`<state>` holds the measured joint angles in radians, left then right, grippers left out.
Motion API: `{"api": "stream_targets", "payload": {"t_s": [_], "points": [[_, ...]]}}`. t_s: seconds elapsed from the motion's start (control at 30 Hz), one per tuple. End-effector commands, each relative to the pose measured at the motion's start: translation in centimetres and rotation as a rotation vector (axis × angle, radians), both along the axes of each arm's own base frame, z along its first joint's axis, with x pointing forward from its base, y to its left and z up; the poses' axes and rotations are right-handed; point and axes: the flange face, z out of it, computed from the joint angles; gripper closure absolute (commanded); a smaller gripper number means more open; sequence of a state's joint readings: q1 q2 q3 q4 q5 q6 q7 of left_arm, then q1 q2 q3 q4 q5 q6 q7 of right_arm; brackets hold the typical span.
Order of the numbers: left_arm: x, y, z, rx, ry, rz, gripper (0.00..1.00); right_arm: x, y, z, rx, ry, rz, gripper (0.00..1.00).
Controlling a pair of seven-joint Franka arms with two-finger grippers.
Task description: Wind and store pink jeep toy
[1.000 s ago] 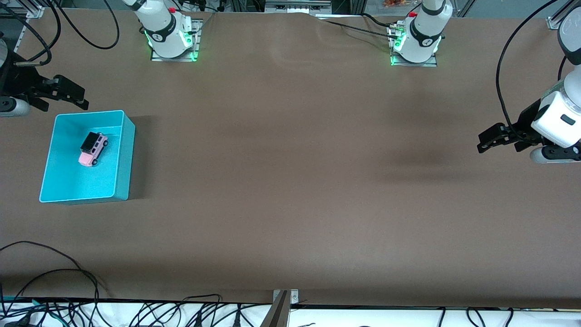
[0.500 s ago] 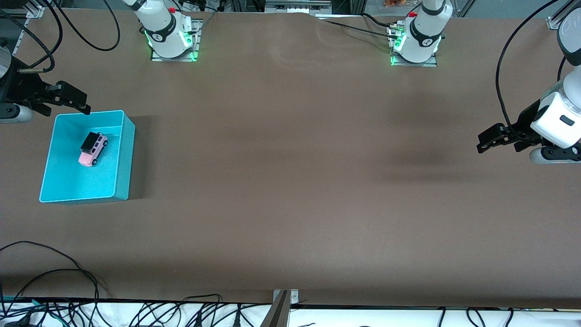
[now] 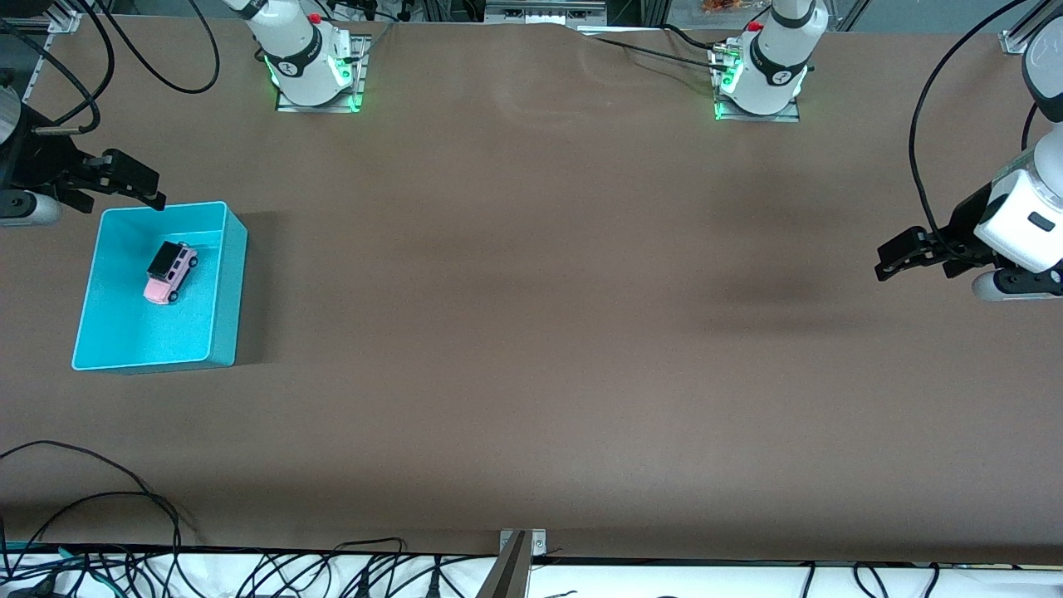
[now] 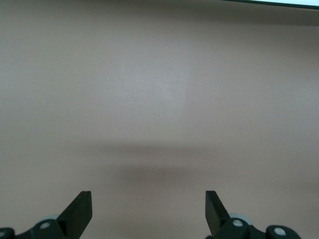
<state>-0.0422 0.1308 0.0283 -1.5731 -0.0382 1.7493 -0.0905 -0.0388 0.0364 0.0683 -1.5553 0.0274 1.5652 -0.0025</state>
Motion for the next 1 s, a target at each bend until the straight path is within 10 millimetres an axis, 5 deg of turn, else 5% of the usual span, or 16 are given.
{"api": "stream_targets", "payload": {"t_s": [0.0, 0.97], "points": [[0.02, 0.46, 0.07, -0.012, -0.002, 0.000, 0.00, 0.07, -0.28, 0.74, -0.007, -0.005, 0.001, 0.00], [0.13, 0.53, -0.13, -0.013, 0.001, 0.002, 0.00, -0.07, -0.12, 0.87, -0.031, -0.005, 0.010, 0.00]]}}
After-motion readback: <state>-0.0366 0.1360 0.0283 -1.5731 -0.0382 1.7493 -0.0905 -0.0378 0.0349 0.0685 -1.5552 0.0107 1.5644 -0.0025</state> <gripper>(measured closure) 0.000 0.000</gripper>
